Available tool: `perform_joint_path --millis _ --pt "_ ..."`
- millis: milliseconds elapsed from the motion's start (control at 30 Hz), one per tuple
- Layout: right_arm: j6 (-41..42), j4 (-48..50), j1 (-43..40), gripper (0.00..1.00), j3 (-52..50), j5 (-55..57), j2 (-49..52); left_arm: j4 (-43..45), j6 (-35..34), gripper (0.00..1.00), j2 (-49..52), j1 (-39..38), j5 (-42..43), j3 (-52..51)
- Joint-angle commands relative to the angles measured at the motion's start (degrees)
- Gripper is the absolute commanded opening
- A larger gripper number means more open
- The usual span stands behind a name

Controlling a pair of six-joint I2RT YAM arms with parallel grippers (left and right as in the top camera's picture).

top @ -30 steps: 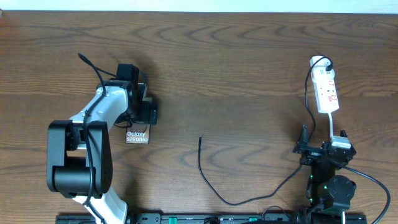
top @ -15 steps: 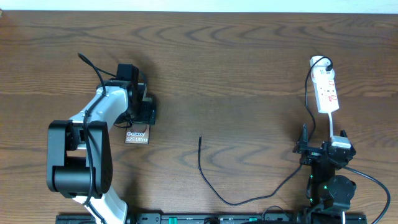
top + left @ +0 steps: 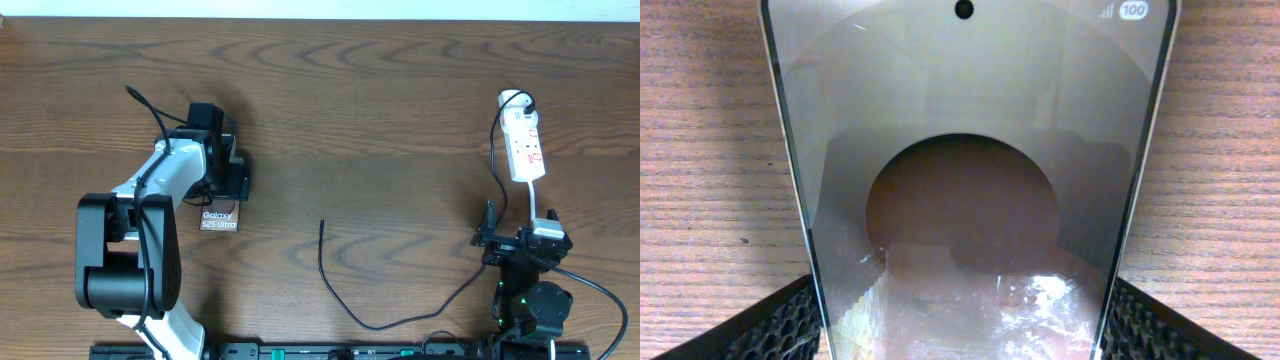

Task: Plug charger to phone and switch on socket
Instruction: 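Close the left gripper on the phone's edge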

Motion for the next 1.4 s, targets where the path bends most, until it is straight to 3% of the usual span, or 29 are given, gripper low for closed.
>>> perform_joint_path --millis 0,1133,1367 --pt "-0.5 -0.2 0.1 0.99 -0.1 0.5 -0.3 -0.5 0.0 0.83 1.2 0.0 -0.3 -2.0" --pt "-0.5 -0.2 0.1 0.99 -0.1 0.5 -0.3 -0.7 0.0 0.76 1.2 0.0 -0.3 -2.0" --pt "-0.5 -0.2 0.1 0.99 -0.1 0.5 -0.3 -0.7 0.0 0.67 1.2 0.0 -0.3 -2.0"
